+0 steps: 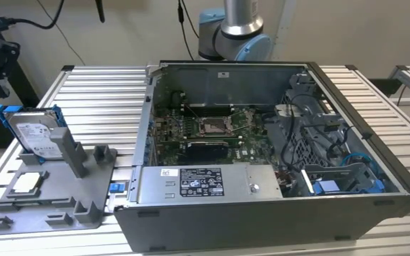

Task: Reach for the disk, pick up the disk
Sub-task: 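Pick up the disk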

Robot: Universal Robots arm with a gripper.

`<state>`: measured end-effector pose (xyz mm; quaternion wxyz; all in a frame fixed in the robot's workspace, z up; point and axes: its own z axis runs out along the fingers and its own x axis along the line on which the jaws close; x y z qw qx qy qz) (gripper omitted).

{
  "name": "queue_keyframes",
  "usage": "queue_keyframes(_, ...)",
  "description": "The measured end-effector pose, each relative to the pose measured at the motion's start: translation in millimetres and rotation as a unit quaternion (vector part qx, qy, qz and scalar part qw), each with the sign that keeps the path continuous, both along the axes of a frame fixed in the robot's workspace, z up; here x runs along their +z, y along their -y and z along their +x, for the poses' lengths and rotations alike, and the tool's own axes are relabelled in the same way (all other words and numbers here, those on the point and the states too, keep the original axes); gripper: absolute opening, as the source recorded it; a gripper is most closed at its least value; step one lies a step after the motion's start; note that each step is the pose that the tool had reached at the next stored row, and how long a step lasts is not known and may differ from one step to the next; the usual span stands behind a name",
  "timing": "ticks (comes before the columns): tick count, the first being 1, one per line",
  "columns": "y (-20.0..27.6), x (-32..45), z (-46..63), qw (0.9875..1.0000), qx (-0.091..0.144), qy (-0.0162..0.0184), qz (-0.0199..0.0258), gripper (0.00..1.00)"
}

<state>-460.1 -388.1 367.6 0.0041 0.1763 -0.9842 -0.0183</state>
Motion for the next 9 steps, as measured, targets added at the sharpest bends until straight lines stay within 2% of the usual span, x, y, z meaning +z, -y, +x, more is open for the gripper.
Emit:
queue_keyframes(5, 0.0, 0.0, 0.0, 0.999, 0.046, 0.0001, -0.0002, 0.0)
queue_keyframes(9, 0.0, 0.0, 0.0, 0.9966, 0.082, 0.0001, -0.0004, 0.0)
